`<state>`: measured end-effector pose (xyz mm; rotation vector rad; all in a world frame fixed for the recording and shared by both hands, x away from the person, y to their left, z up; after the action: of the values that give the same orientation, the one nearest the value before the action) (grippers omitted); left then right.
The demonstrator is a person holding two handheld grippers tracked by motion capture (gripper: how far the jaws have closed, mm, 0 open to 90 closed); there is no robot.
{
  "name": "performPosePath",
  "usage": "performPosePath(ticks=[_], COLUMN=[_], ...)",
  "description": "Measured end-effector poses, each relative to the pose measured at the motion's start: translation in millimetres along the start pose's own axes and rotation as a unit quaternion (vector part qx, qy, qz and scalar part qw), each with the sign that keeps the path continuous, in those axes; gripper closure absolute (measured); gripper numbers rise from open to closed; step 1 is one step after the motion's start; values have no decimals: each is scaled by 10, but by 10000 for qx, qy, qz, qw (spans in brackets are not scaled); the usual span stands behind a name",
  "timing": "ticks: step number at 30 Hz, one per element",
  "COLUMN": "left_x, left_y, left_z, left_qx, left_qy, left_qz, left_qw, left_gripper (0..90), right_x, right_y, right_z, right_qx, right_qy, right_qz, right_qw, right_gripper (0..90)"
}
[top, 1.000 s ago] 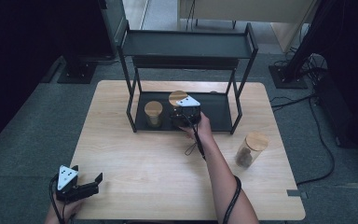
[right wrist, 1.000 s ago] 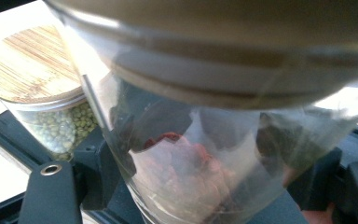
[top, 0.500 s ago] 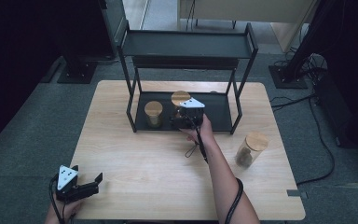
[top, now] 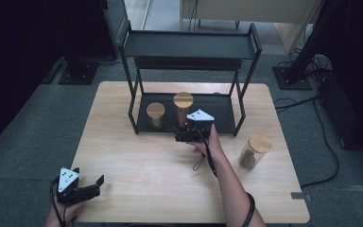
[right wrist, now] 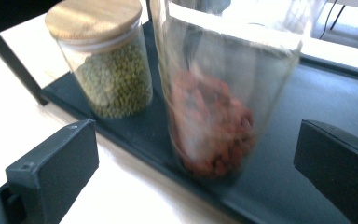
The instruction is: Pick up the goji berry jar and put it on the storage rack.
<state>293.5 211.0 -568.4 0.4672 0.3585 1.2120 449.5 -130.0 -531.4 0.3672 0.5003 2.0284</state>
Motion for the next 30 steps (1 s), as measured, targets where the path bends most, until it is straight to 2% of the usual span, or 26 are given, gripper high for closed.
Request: performPosePath(ticks=[6, 14, 19, 30], left_x=[10, 19, 20, 20], left_y=[1, -10, -13, -14], left_z=[0, -4, -10, -9], left_qx=[2, 33, 72, 73], left_qy=[38, 37, -18, -24], left_qz=[-17, 58, 116, 122], left_qw=[10000, 10000, 9999, 9999], left_gripper=[15, 15, 15, 15], right_x=[-25, -78, -60, 38], right_y=[151, 413, 523, 689], right_z=[-201, -443, -576, -654], right_qx=[91, 40, 61, -20], right_qy=[133, 11, 65, 225], right_qz=[-94, -106, -52, -3], right_qw=[9998, 9999, 9999, 9997], right_gripper=[0, 0, 0, 0])
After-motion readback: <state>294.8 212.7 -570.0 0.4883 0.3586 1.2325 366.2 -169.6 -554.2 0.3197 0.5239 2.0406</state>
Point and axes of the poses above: each handheld gripper's, and its own axes: y roughly backward along the jaws, z roughly out of its top, x roughly to its left, the point moved 10 cm from there along -y, roughly forward along the jaws, and after that the axes turned 1 degree about -x, right-handed, at the moved point
